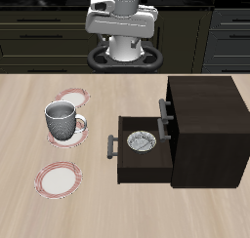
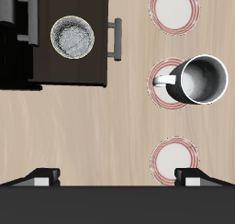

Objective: Place the bowl on top of the cabinet

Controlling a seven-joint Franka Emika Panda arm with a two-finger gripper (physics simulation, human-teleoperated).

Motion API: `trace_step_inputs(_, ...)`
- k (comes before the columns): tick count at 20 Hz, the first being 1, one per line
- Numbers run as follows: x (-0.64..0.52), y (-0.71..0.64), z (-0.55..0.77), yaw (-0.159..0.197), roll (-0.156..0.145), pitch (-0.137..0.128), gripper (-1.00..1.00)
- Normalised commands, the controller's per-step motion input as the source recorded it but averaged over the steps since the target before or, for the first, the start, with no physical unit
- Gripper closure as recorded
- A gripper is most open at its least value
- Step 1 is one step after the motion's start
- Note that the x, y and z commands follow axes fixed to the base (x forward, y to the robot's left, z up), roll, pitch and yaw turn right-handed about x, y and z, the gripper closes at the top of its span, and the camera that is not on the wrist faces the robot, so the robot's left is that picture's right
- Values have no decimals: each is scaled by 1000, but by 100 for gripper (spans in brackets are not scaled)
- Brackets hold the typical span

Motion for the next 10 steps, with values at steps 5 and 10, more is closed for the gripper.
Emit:
trace_step_inputs(5,328,-160,78,21,-21,-21,-100)
trace_step_inputs(10,350,-30,34,21,7,-3,-100)
